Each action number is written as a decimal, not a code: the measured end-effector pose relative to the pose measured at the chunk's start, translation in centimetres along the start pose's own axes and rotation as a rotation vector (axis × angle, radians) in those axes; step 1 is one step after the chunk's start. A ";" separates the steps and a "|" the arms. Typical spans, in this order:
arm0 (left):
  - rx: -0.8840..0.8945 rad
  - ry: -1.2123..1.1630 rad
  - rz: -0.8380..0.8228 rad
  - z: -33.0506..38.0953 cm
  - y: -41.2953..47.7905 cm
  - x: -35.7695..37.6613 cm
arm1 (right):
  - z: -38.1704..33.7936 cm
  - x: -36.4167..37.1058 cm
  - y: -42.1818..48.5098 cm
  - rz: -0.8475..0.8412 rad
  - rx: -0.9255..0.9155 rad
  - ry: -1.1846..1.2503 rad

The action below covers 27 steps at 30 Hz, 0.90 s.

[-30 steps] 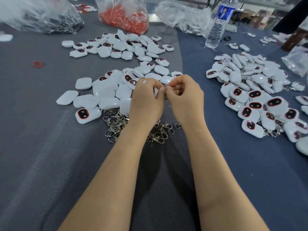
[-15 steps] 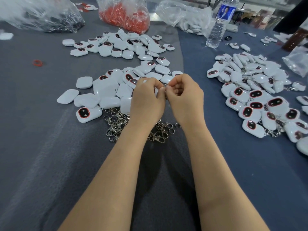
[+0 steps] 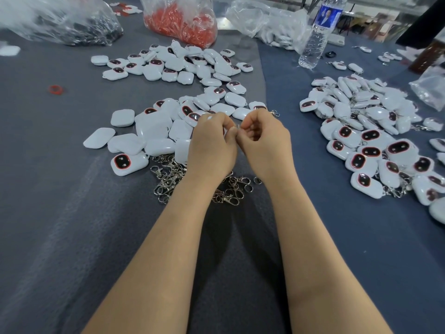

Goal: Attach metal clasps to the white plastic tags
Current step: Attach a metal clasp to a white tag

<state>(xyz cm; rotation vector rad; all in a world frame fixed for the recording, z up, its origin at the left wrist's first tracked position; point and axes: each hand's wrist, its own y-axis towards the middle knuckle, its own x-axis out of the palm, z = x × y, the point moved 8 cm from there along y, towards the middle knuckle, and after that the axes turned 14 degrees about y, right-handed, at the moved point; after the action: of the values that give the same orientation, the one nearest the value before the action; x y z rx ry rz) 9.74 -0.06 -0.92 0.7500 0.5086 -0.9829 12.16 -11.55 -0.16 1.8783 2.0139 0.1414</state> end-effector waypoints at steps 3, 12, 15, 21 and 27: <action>0.001 -0.003 -0.001 -0.2 0.0 0.0 | 0.0 0.0 0.0 -0.004 -0.016 -0.007; -0.083 -0.252 -0.073 -0.5 0.5 -0.2 | 0.9 -1.5 0.1 0.143 0.049 -0.037; -0.062 -0.354 -0.094 0.1 0.1 -0.2 | 1.0 -1.3 -0.1 0.145 0.070 0.002; -0.117 -0.368 -0.118 -0.5 0.1 0.3 | 1.0 -1.0 0.0 0.122 0.086 0.000; -0.100 -0.369 -0.094 -0.4 0.2 0.2 | 0.9 -0.8 -0.1 0.109 0.074 -0.014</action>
<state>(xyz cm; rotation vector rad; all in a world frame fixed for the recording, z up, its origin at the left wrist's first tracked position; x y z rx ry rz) 9.95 0.20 -1.27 0.4434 0.2707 -1.1452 12.43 -12.53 -0.87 2.0303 1.9330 0.0837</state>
